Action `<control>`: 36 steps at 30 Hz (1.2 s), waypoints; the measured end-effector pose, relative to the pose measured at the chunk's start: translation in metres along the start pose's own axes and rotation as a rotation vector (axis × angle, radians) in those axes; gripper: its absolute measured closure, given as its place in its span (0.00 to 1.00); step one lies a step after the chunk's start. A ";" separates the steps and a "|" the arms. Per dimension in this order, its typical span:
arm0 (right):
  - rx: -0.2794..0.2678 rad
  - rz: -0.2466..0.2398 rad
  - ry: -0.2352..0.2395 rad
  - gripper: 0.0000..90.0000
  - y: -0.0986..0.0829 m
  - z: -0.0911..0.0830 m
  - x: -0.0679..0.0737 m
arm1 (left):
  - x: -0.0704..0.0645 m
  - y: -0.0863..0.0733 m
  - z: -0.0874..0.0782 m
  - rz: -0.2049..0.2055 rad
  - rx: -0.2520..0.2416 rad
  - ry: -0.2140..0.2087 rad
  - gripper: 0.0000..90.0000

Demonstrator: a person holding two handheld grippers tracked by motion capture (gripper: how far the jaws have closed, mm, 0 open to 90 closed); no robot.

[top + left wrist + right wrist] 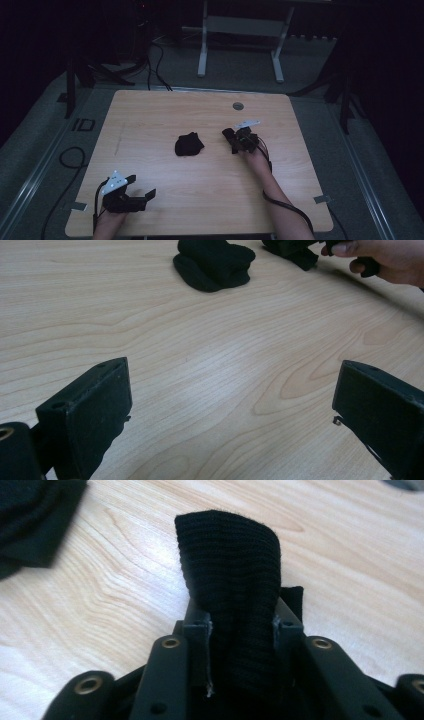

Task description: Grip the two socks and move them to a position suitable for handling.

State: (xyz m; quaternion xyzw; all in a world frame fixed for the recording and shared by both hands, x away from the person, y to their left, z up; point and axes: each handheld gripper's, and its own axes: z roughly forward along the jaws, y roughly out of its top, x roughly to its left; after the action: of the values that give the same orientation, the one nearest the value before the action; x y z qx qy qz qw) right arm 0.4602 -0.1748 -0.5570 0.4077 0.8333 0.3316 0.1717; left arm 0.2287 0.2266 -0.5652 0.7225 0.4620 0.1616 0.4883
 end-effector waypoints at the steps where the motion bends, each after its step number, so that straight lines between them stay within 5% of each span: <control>1: 0.007 -0.003 -0.008 0.79 0.001 -0.002 0.001 | 0.000 0.000 0.000 0.000 0.000 0.000 0.03; 5: 0.002 0.017 0.042 0.79 0.002 -0.013 0.004 | 0.001 0.000 0.001 0.000 0.006 -0.005 0.03; 11: -0.067 -0.030 0.098 0.80 0.002 -0.048 0.030 | 0.000 0.000 0.001 0.001 0.004 -0.002 0.03; 18: -0.111 -0.113 0.112 0.80 -0.019 -0.091 0.065 | -0.002 0.001 0.001 0.007 -0.001 -0.003 0.03; 23: -0.139 -0.104 0.148 0.80 -0.032 -0.118 0.081 | -0.004 0.001 0.003 -0.001 -0.003 -0.012 0.03; 28: -0.104 -0.147 0.137 0.79 -0.051 -0.115 0.098 | -0.011 0.003 0.009 0.032 0.007 -0.024 0.03; 30: -0.098 -0.109 0.202 0.79 -0.058 -0.105 0.096 | -0.013 0.003 0.010 0.054 0.012 -0.018 0.03; 36: -0.017 -0.083 0.211 0.79 -0.072 -0.076 0.093 | -0.010 0.002 0.010 0.029 0.010 -0.020 0.03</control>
State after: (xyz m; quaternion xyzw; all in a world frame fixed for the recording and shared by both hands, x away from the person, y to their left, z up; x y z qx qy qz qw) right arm 0.3208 -0.1640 -0.5536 0.3342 0.8601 0.3723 0.1000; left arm 0.2311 0.2127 -0.5663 0.7332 0.4474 0.1590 0.4868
